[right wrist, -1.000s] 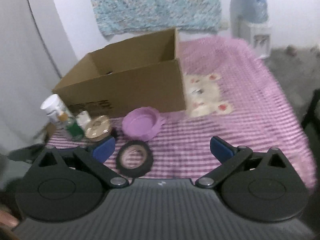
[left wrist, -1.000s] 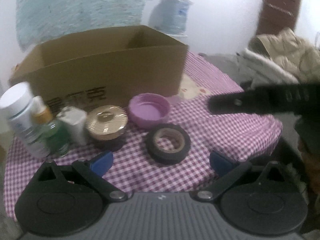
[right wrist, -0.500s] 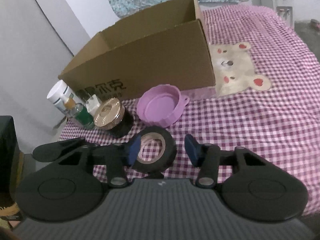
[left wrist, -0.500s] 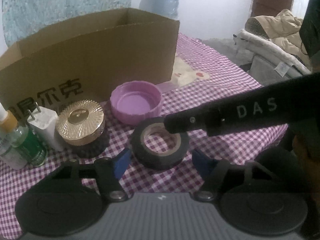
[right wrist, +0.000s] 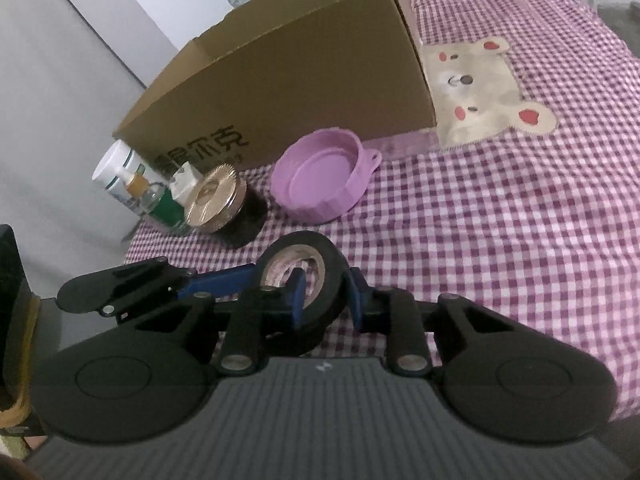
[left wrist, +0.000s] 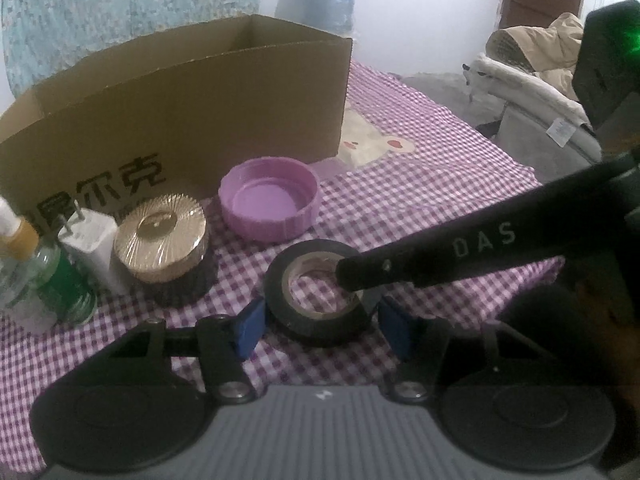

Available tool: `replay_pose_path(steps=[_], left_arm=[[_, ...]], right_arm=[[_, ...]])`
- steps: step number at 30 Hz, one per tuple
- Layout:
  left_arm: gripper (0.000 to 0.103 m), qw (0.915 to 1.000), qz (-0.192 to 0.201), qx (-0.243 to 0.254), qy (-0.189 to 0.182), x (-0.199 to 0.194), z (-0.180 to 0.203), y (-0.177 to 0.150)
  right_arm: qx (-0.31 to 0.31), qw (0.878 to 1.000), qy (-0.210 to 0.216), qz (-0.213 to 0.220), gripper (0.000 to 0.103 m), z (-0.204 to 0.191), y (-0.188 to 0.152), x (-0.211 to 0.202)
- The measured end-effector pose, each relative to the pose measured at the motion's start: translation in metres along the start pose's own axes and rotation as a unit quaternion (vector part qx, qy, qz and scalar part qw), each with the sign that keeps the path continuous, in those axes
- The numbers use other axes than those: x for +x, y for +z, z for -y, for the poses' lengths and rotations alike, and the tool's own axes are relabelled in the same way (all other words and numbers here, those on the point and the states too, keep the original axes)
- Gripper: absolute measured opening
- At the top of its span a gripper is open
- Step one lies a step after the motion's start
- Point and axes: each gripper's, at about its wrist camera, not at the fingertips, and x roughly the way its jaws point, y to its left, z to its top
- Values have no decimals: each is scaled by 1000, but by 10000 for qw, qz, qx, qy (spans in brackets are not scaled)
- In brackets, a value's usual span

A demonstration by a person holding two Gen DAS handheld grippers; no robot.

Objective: Organize rigid objects
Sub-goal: 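Move the right tool to the black tape roll and close on it, then lift the black tape roll with the right tool and carry it into the box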

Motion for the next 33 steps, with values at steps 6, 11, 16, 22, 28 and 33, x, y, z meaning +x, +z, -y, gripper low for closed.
replay_pose_path(steps=[6,11,16,22,28,33], left_arm=[[68,9998,-50,121,163,1,3,-1],[68,9997,-27,193,137,8,5,2],[68,9993,53,299,195,13,8,2],[67,9992,189,220,259,12,8,-1],[67,9992,250,158,267,9,8,-3],[67,9986,373,197,308,-2,11,-4]], right_arm=[[5,10000,36,-70,23,0,0,0],[-82,9999,-45,-56,23,-3,1,1],[-238,9996,-117,-31,23,-7,2,4],[-527,9983,-248,-9,22,-15,2,5],[-558,9980,-311,7,20,-18,1,5],[-566,9978,-336,67,19,-24,-1,-3]])
